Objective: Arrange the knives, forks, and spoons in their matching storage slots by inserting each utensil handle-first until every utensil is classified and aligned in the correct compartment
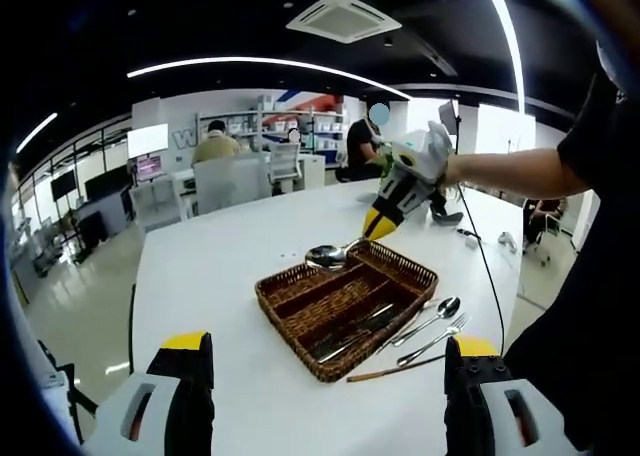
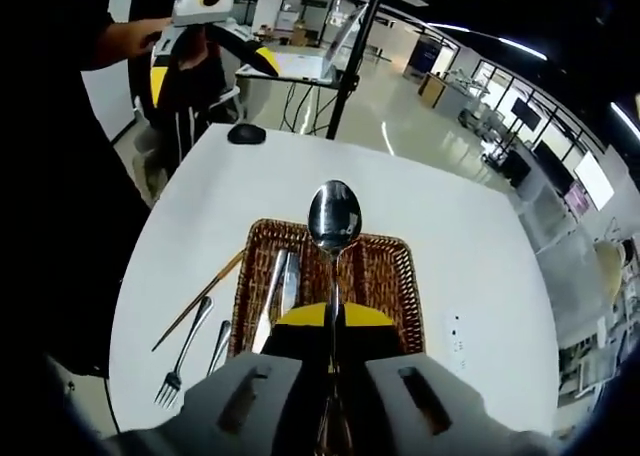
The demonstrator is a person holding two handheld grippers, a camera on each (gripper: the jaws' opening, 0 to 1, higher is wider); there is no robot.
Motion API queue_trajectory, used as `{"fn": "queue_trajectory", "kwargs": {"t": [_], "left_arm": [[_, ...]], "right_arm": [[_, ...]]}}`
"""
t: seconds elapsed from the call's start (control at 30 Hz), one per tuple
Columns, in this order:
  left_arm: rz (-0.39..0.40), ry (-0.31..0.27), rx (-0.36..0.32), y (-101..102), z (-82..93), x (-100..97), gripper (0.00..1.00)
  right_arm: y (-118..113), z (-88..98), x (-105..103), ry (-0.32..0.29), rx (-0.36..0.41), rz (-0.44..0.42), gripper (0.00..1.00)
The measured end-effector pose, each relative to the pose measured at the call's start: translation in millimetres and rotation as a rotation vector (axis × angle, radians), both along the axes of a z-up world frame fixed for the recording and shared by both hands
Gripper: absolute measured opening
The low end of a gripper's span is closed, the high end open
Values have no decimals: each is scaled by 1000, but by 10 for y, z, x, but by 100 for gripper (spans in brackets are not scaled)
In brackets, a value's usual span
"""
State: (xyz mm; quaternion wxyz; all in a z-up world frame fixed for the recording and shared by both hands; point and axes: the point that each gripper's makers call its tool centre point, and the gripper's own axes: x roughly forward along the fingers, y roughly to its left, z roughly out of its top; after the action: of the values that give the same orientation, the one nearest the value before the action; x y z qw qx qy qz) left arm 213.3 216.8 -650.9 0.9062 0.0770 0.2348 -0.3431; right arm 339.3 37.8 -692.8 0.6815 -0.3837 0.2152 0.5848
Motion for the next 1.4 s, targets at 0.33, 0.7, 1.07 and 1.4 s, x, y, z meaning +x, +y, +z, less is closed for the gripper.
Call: {"fn": "queue_trajectory", "kwargs": {"t": [0.33,0.7,1.07,1.4], "left_arm": [[6,9,-7,40,-4,28,100],[-15,31,13,40,-91,32,100],[-18,38,18,36,-123,-67,100],[0,55,18,63,-161,-134,100]], "right_arm": [[9,-78,199,-5,-16,-4,0],[-12,-132,511,-28,-31,-15,0],[-116,-10,885,-56,-36,-32,0],[-148,-17,1138,-42,-38,-45,0]]}}
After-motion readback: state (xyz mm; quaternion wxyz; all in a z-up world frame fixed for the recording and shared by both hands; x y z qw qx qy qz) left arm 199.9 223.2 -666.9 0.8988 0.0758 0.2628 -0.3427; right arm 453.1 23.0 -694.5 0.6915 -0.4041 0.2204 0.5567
